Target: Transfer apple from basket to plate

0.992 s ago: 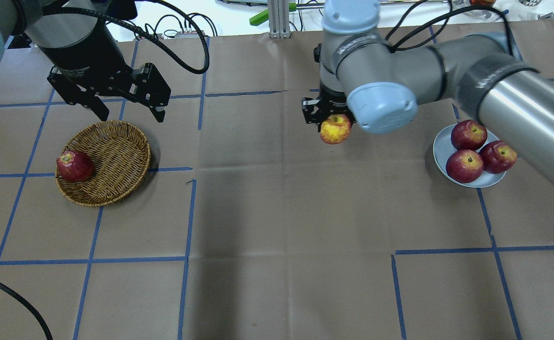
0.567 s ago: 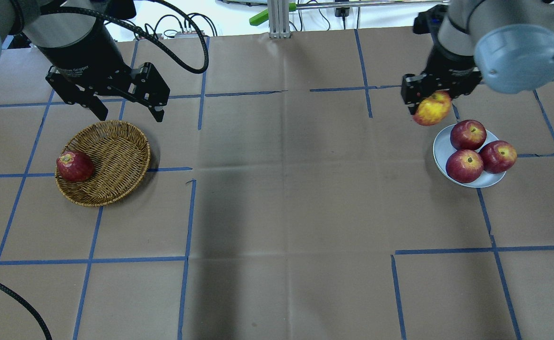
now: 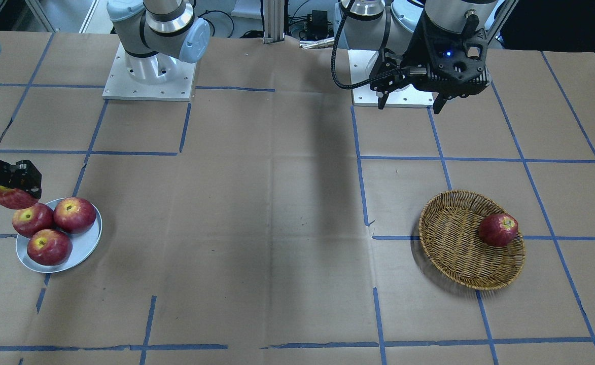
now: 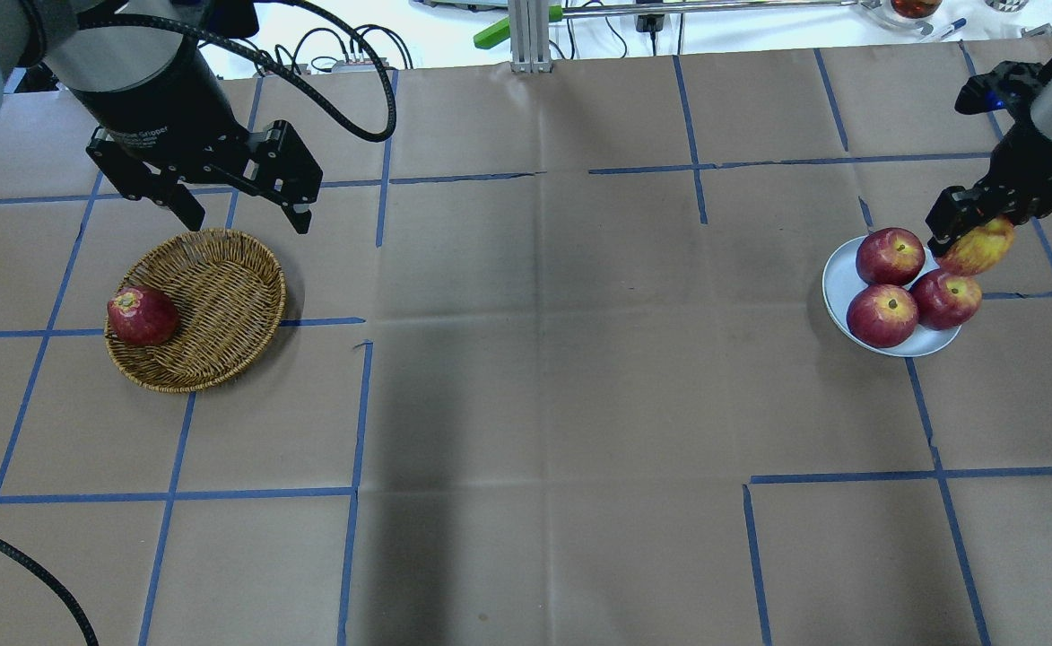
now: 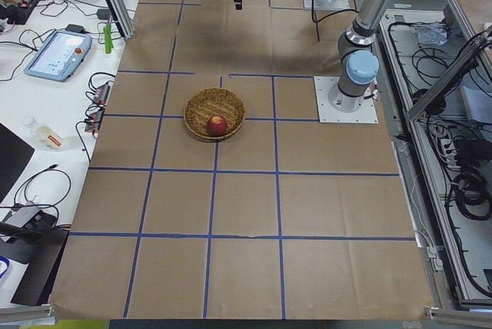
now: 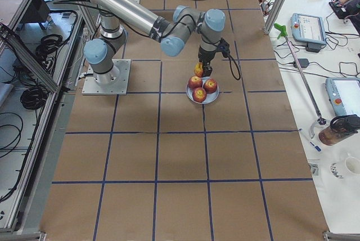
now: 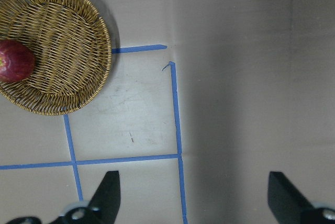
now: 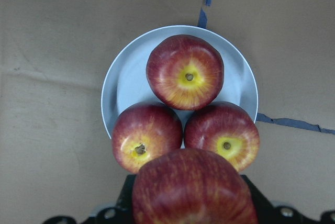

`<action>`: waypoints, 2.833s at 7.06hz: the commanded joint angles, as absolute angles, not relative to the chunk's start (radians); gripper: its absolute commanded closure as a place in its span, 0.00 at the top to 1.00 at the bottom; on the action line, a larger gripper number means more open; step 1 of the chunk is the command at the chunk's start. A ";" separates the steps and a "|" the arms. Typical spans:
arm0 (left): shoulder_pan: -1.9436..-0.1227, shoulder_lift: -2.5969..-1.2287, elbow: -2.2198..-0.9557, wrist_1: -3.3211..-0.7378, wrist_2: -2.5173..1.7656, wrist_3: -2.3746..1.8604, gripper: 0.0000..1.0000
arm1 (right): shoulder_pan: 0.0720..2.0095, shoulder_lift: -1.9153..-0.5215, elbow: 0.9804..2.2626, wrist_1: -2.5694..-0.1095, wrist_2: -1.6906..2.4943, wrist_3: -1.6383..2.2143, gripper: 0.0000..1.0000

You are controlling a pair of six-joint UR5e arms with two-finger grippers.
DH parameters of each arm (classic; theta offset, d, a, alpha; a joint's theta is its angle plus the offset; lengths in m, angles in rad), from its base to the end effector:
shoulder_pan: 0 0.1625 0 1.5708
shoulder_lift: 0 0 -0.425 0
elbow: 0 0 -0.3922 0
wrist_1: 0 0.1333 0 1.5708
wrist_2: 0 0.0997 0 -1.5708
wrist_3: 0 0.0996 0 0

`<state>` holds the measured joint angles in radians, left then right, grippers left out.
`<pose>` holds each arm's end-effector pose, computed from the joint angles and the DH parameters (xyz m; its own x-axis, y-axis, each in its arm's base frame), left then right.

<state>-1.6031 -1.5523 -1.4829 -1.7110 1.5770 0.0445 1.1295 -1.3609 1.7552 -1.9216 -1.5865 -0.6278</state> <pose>-0.1481 -0.4739 0.5262 -0.9970 0.0769 -0.0047 0.0767 0.9965 0.0341 -0.1141 -0.5499 0.3237 -0.9826 -0.1855 -0.0128 -0.1859 0.9816 0.0444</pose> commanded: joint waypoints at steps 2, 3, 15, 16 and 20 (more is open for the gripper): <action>-1.603 -1.557 -1.483 -1.710 1.578 0.044 0.99 | 1.118 -1.249 1.792 -2.055 -1.580 -0.635 0.67; -1.603 -1.554 -1.483 -1.715 1.580 0.043 0.99 | 1.120 -1.250 1.792 -2.054 -1.580 -0.634 0.67; -1.603 -1.551 -1.483 -1.717 1.575 0.044 0.99 | 1.176 -1.357 1.746 -1.975 -1.558 -0.626 1.00; -1.603 -1.552 -1.483 -1.717 1.574 0.044 0.99 | 1.211 -1.399 1.680 -1.882 -1.566 -0.617 1.00; -1.603 -1.552 -1.483 -1.715 1.574 0.044 0.99 | 1.388 -1.494 1.487 -1.516 -1.568 -0.308 1.00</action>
